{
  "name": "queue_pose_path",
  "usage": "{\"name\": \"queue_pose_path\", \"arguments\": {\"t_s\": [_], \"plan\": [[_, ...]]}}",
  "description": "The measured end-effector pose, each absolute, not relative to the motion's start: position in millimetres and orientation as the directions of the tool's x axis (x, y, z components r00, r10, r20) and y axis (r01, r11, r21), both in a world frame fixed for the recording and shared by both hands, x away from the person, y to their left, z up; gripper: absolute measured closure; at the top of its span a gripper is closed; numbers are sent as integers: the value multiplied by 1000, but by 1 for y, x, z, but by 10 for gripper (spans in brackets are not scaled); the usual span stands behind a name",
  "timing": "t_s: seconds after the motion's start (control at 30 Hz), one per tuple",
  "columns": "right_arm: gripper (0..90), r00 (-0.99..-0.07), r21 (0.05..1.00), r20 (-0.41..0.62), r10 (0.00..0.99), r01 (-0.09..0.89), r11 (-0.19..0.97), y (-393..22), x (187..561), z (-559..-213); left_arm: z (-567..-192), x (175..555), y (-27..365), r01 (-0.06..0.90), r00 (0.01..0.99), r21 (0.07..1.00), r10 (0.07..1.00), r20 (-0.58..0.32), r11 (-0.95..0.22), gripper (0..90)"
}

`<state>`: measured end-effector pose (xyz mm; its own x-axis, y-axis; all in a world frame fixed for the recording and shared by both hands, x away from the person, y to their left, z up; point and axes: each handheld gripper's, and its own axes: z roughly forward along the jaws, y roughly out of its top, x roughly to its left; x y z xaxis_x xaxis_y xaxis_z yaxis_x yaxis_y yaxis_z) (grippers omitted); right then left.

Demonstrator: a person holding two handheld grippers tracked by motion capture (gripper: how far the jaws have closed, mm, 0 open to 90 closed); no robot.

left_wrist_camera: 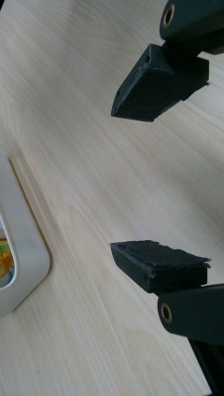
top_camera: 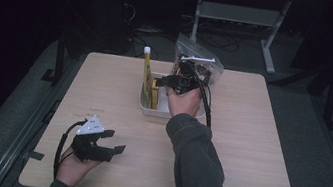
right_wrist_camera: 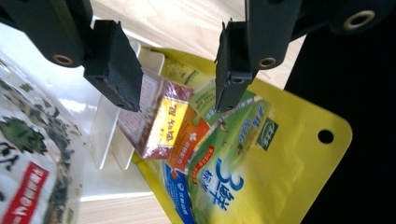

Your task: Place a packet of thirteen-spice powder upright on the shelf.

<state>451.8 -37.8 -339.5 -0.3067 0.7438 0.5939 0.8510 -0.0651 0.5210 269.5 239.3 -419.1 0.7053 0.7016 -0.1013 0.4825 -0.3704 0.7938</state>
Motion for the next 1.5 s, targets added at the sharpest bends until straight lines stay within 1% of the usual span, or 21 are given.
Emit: {"name": "queue_pose_path", "arguments": {"t_s": [0.4, 1.3, 1.5], "plan": [[477, -316, 517, 634, 706, 852, -83, -65, 443, -344, -420, 270, 240, 485, 703, 793, 704, -102, -369, 286], [453, -352, 476, 692, 630, 879, -31, -92, 416, -374, -422, 271, 240, 491, 702, 789, 704, -107, -370, 285], [446, -349, 469, 710, 611, 882, -42, -106, 410, -380, -422, 271, 240, 493, 702, 787, 704, -107, -372, 283]]}}
